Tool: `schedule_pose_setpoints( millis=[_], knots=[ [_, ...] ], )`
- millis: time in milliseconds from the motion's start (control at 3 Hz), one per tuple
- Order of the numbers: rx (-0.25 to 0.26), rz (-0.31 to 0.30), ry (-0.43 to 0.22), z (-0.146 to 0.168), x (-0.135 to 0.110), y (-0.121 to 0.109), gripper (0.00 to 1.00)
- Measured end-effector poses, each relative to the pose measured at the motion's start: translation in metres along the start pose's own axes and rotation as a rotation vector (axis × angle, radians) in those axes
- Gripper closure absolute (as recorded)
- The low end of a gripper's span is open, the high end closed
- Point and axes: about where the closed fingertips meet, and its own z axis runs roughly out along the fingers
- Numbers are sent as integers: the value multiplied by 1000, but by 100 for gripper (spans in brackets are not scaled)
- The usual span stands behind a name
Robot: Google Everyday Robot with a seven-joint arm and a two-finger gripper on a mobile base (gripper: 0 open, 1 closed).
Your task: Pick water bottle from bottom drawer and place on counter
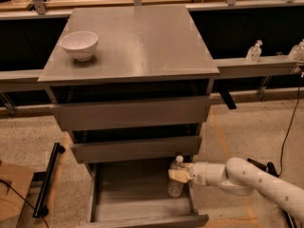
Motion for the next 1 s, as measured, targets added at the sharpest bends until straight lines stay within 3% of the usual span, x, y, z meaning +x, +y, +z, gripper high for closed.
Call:
schedule_pose_setpoints(
  millis=[333, 667, 1000],
  knots=[
    [-2, -101, -10, -58, -63, 14, 100],
    [-12, -101, -21, -58, -67, 9, 100],
    [-14, -159, 0, -78, -86, 24, 100]
  ],
)
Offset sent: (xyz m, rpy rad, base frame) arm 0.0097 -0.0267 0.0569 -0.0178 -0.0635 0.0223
